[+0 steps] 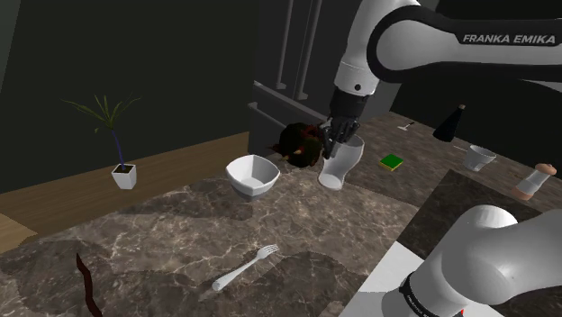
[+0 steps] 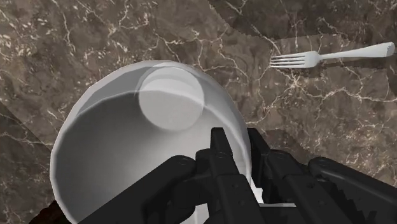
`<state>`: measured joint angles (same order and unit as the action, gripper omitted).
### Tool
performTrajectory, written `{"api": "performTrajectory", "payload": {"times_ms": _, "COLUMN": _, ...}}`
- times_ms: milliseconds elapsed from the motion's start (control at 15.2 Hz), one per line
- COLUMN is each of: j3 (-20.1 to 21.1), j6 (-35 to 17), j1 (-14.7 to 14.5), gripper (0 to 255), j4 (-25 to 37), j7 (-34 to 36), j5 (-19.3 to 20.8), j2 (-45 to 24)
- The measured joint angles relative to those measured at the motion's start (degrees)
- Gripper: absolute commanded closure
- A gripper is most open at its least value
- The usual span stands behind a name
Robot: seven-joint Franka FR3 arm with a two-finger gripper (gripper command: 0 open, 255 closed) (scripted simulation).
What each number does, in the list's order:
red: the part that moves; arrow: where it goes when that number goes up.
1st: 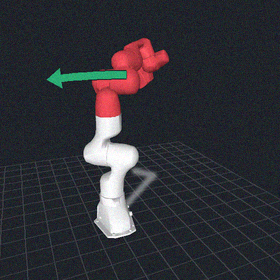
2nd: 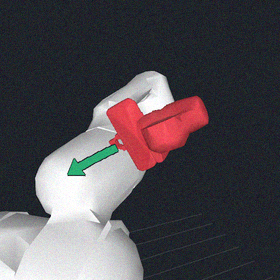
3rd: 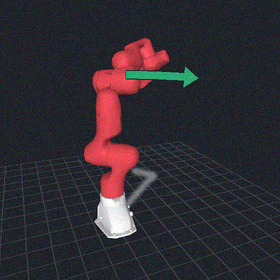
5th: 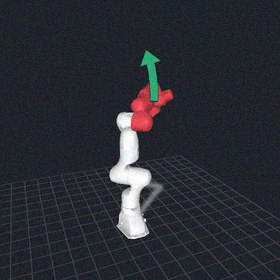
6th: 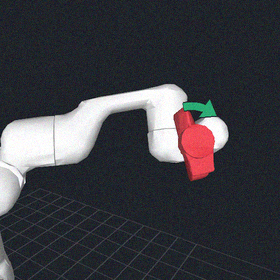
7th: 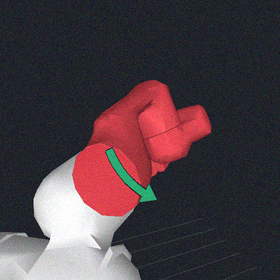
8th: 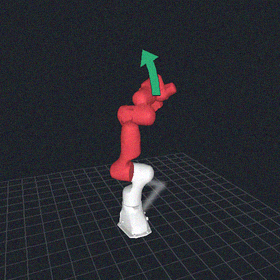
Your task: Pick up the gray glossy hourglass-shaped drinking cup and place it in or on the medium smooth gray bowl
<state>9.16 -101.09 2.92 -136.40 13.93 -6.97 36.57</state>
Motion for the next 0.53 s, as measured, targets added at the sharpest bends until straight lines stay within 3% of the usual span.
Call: {"api": "performTrajectory", "payload": {"times_ms": 528, "j3": 3.44, "j6": -2.07, "j1": 0.89, "gripper": 255, "j4": 16.76, "j7": 3.84, "j5": 1.68, "j2": -18.67}}
